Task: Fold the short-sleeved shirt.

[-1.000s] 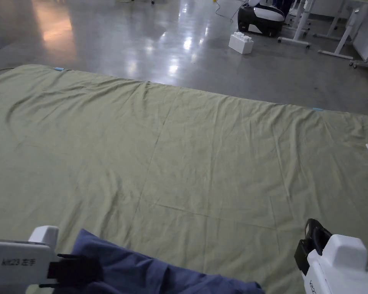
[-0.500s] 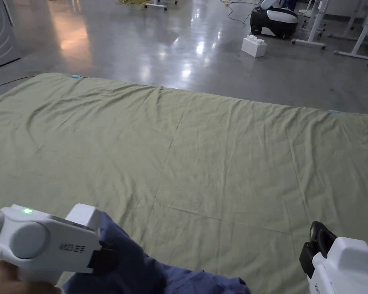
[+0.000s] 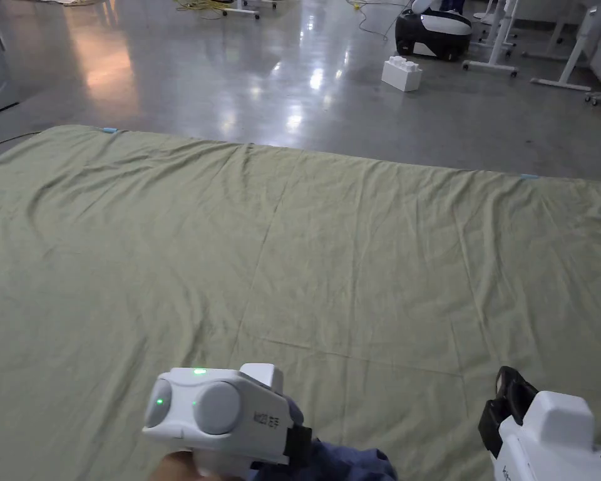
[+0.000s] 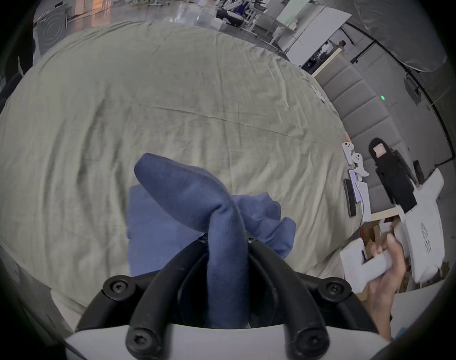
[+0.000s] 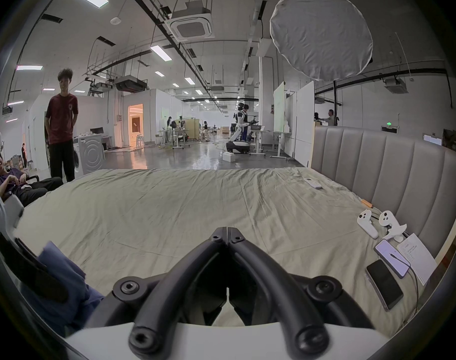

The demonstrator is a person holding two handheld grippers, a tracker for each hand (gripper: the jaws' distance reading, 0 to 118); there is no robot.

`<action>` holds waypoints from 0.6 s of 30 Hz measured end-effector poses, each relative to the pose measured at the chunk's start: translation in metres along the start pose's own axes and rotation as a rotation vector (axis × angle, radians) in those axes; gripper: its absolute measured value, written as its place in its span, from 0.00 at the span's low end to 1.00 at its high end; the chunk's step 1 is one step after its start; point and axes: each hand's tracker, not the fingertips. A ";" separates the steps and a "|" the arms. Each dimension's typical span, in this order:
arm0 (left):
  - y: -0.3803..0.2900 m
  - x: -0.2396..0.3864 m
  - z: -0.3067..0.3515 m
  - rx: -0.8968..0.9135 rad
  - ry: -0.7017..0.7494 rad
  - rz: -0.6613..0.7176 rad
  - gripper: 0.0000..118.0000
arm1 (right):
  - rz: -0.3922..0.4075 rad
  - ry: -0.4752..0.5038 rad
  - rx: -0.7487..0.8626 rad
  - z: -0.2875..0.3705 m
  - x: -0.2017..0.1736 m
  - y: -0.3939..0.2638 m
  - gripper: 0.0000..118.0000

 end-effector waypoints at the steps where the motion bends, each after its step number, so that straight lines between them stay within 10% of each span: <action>1: 0.001 0.005 -0.009 -0.011 0.015 0.011 0.11 | -0.002 -0.002 -0.002 0.001 0.002 0.000 0.00; 12: -0.011 0.034 -0.062 -0.088 0.045 -0.054 0.13 | -0.009 -0.030 -0.015 0.005 0.015 -0.007 0.00; 18: -0.006 0.023 -0.024 -0.032 -0.138 -0.021 0.59 | -0.009 -0.035 -0.012 0.008 0.019 -0.004 0.00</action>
